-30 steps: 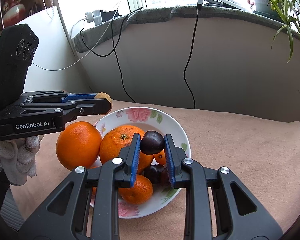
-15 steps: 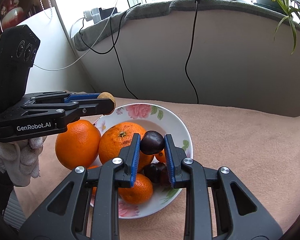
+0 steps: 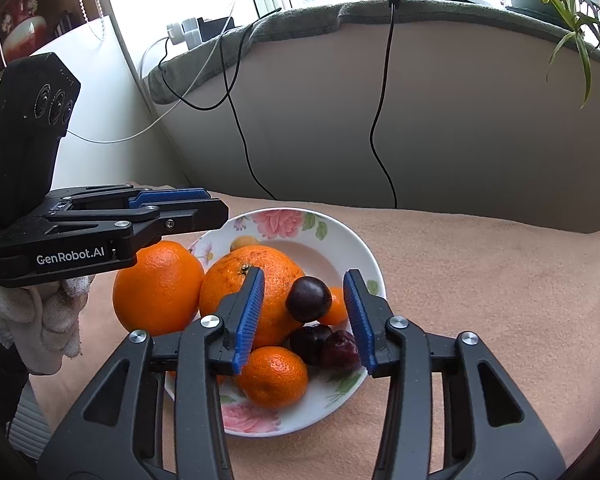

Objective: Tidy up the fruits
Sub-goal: 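Lower the kiwi and plum onto the plate and open both grippers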

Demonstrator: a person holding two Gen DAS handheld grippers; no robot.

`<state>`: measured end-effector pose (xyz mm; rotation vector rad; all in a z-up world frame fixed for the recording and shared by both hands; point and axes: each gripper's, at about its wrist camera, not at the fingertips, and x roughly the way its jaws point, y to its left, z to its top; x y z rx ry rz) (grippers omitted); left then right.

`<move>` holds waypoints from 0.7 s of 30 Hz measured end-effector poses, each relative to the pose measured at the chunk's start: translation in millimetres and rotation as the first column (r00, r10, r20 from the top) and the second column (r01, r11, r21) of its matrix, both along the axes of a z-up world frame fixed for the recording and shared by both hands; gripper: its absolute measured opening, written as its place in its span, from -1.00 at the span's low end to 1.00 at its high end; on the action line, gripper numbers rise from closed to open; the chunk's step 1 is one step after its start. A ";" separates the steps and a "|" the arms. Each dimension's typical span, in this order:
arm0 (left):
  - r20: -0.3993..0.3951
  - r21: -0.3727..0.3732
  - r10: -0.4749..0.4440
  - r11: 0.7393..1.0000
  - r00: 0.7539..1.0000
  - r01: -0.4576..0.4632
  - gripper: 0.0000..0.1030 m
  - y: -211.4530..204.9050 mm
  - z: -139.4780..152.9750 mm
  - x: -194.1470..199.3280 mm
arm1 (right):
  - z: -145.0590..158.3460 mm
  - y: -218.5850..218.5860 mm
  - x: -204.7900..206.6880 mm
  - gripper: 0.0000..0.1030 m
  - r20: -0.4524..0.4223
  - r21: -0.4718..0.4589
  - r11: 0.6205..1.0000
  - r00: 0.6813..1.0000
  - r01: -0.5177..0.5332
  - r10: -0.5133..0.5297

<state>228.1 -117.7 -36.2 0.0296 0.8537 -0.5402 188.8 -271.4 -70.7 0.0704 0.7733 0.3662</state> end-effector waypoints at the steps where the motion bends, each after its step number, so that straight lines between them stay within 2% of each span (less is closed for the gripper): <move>1: 0.000 -0.002 0.000 1.000 1.000 0.000 -0.46 0.4 0.2 -0.2 | 0.3 -0.1 -0.5 -0.15 0.000 0.003 1.000 1.000 -0.002 0.002; 5: 0.001 -0.005 0.002 1.000 1.000 -0.002 -0.46 1.6 1.3 -2.1 | 0.5 0.8 -1.9 -0.12 0.003 0.002 1.000 1.000 -0.001 0.001; 7: 0.006 -0.004 0.003 1.000 1.000 -0.003 -0.29 1.9 2.5 -3.3 | 0.8 1.4 -2.7 0.13 0.007 -0.001 1.000 1.000 0.003 -0.003; 8: 0.008 -0.005 0.003 1.000 1.000 -0.002 -0.17 1.9 3.2 -3.9 | 1.3 1.7 -3.6 0.18 0.011 -0.002 1.000 1.000 0.004 -0.004; 9: 0.011 -0.006 0.002 1.000 1.000 -0.002 -0.16 2.0 3.9 -4.7 | 2.2 2.1 -4.7 0.23 0.014 -0.003 1.000 1.000 0.005 -0.005; 11: 0.014 -0.003 0.005 1.000 1.000 -0.005 -0.11 2.1 5.1 -6.6 | 3.8 2.7 -6.1 0.26 0.015 -0.002 1.000 1.000 0.005 -0.005; 12: 0.017 -0.002 0.006 1.000 1.000 -0.006 0.06 2.2 5.6 -7.3 | 4.4 2.9 -6.6 0.32 0.016 -0.002 1.000 1.000 0.006 -0.006; 14: 0.023 -0.002 0.009 1.000 1.000 -0.009 0.23 2.3 6.9 -9.3 | 5.2 3.0 -7.1 0.44 0.019 -0.004 1.000 1.000 0.009 -0.009; 16: 0.028 0.000 0.007 1.000 1.000 -0.007 0.24 1.5 8.0 -11.5 | 6.6 3.4 -8.7 0.49 0.021 -0.004 1.000 1.000 0.010 -0.010; 18: 0.034 0.004 0.011 1.000 0.999 -0.012 0.42 0.1 9.8 -13.0 | 7.4 3.7 -10.1 0.52 0.021 -0.006 1.000 1.000 0.013 -0.013; 21: 0.042 0.004 0.026 1.000 0.999 -0.026 0.47 1.9 11.8 -15.6 | 8.3 3.6 -12.3 0.59 0.019 -0.008 1.000 1.000 0.019 -0.019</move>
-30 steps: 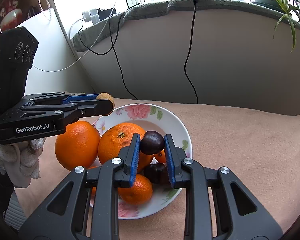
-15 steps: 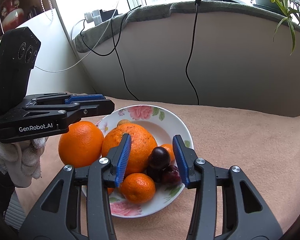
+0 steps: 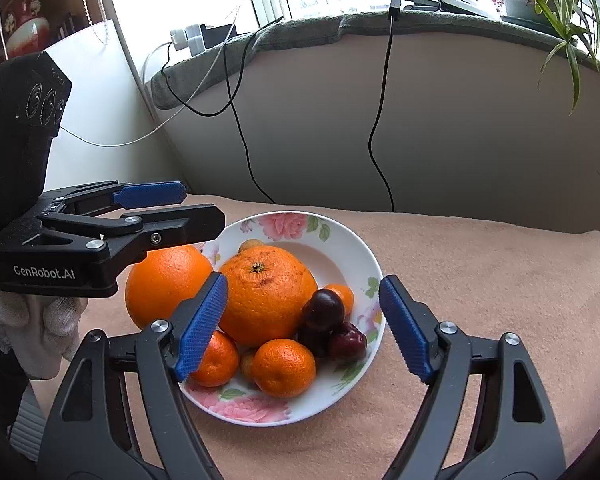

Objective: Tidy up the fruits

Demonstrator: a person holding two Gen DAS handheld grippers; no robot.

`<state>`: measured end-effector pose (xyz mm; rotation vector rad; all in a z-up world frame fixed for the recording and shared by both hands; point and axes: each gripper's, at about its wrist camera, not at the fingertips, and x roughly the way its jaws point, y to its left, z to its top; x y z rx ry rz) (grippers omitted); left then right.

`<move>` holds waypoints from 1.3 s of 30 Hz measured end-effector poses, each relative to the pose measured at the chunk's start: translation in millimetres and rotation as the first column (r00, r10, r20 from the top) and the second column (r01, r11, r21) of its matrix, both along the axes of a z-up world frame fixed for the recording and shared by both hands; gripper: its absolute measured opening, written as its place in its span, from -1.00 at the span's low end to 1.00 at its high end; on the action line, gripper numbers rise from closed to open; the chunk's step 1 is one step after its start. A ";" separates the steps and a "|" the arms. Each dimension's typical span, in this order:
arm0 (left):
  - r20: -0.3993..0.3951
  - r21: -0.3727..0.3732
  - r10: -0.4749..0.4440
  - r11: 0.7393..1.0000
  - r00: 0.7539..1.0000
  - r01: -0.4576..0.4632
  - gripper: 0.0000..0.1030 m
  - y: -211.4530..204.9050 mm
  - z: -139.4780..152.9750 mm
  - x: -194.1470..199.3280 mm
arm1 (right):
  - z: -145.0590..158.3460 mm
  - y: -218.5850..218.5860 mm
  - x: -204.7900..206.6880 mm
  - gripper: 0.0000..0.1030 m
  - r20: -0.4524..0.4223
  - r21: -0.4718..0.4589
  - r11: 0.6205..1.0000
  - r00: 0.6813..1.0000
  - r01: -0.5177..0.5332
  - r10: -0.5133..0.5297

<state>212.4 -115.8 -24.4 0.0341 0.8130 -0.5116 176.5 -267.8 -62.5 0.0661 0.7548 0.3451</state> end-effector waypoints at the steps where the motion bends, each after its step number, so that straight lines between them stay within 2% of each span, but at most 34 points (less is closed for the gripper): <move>1: 0.001 -0.001 0.004 1.000 1.000 -0.004 0.47 0.7 0.6 -1.3 | 0.3 -0.4 -1.3 0.60 0.001 0.000 1.000 1.000 0.001 -0.001; 9: 0.015 0.000 0.014 1.000 1.000 -0.014 0.49 4.3 3.9 -13.8 | 4.9 -2.1 -11.8 0.63 0.006 0.003 1.000 1.000 0.017 -0.017; 19: 0.074 -0.009 0.044 0.999 0.996 -0.043 0.49 13.1 17.1 -46.2 | 15.5 -3.8 -39.0 0.70 0.035 -0.011 0.998 0.998 0.054 -0.053; 25: 0.111 -0.006 0.070 0.998 0.991 -0.070 0.49 19.9 19.7 -72.2 | 24.5 3.1 -59.9 0.83 0.075 -0.037 0.997 0.995 0.067 -0.064; 31: 0.138 -0.005 0.111 0.994 0.984 -0.111 0.49 29.0 18.5 -97.8 | 26.1 10.8 -79.5 0.86 0.084 -0.052 0.996 0.994 0.075 -0.071; 33: 0.156 0.010 0.128 0.991 0.979 -0.131 0.61 30.5 17.8 -106.3 | 26.1 11.2 -85.2 0.88 0.082 -0.046 0.996 0.994 0.081 -0.077; 39: 0.177 -0.002 0.198 0.980 0.964 -0.200 0.62 43.1 15.1 -129.6 | 25.2 9.9 -100.0 0.93 0.085 -0.023 0.994 0.991 0.110 -0.108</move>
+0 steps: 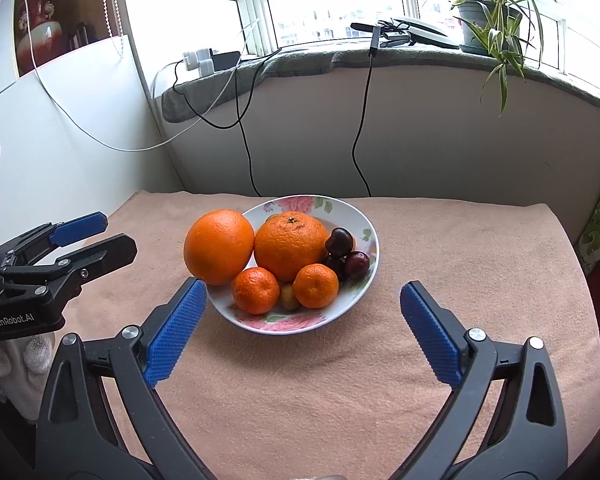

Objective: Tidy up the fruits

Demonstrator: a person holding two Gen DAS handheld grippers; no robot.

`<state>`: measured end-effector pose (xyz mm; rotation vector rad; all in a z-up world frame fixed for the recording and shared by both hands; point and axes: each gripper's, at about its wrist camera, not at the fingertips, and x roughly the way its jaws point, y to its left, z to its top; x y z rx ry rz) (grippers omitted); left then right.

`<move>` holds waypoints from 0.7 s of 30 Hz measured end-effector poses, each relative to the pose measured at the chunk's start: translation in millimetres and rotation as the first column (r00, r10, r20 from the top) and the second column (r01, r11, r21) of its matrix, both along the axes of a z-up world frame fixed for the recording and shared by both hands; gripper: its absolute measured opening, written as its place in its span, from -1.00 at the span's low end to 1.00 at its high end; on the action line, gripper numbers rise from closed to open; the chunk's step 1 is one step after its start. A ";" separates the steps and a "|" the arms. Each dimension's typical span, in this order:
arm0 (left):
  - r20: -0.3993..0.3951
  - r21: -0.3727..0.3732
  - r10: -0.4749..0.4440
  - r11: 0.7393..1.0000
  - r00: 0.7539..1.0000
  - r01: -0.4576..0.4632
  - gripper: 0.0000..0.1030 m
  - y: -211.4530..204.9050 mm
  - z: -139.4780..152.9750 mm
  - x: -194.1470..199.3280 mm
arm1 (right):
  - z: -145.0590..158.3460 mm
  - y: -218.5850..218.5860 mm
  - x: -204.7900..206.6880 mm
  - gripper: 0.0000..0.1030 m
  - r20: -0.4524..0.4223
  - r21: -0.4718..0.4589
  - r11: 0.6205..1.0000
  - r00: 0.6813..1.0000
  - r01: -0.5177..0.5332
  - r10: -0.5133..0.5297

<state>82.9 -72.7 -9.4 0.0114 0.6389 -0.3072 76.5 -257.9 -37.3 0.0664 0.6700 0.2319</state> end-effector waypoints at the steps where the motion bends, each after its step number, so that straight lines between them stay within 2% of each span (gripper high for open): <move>1: 0.003 0.003 0.011 1.000 1.000 -0.011 0.62 1.6 -0.5 -4.3 | -0.3 0.4 -2.1 0.94 0.000 0.001 1.000 1.000 0.005 -0.005; 9: 0.002 0.000 0.044 0.999 0.999 -0.044 0.62 10.3 -1.7 -25.1 | -3.5 4.9 -21.0 0.94 0.010 -0.019 0.999 0.999 0.034 -0.034; 21: 0.014 0.014 0.045 0.999 0.999 -0.045 0.62 6.3 -1.9 -41.3 | -2.0 0.6 -34.4 0.95 0.010 -0.013 0.998 0.998 0.065 -0.065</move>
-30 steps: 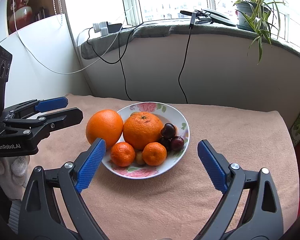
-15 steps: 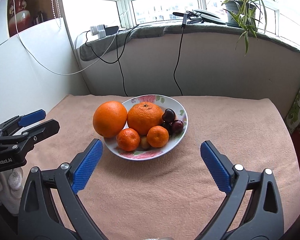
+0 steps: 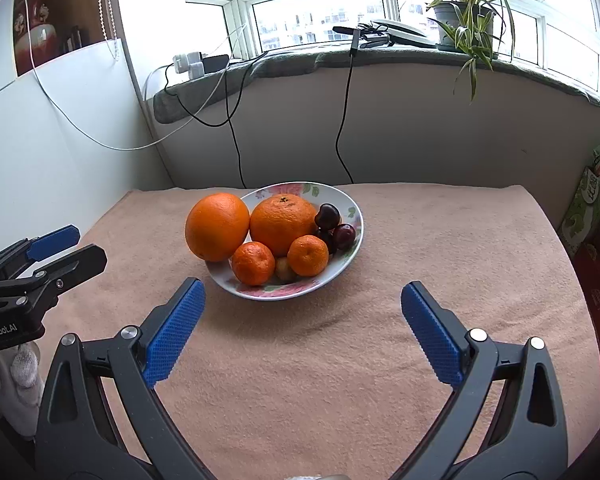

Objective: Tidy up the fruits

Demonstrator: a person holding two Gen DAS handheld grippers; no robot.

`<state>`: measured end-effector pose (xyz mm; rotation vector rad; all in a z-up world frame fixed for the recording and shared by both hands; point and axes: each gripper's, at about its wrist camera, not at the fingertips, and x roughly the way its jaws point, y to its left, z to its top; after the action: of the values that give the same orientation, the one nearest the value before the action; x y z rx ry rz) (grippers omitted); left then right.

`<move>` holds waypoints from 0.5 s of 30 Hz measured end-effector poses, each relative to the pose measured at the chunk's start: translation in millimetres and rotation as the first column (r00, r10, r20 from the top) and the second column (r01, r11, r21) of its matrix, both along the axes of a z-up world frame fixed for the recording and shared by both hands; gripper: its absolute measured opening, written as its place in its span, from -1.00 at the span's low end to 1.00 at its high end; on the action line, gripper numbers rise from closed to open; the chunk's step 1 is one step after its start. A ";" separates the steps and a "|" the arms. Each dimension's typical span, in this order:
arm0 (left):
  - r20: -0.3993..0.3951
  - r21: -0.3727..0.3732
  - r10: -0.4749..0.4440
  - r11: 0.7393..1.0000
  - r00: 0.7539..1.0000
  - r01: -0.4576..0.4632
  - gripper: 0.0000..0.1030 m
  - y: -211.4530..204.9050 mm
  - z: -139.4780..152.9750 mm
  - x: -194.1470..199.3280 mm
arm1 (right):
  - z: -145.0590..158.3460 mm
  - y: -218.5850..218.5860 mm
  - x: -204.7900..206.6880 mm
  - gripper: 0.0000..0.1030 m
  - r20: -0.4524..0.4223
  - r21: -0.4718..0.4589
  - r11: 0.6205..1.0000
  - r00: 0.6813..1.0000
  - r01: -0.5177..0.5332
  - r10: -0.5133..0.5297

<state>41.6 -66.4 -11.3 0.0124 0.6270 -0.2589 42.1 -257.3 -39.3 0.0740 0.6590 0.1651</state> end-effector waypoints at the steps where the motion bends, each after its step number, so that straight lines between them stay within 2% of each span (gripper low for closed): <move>1: -0.001 -0.001 0.000 1.000 1.000 0.000 0.62 0.0 -0.2 -1.0 | 0.1 0.4 -0.6 0.95 0.000 0.000 1.000 1.000 0.000 0.000; 15: 0.006 -0.013 -0.004 1.000 1.000 0.004 0.62 2.1 1.2 -7.3 | -0.8 7.2 -4.9 0.95 -0.008 0.001 1.000 1.000 -0.013 0.013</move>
<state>34.3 -64.3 -10.1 0.0017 0.6192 -0.2665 37.1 -250.1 -40.1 0.0717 0.6676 0.1780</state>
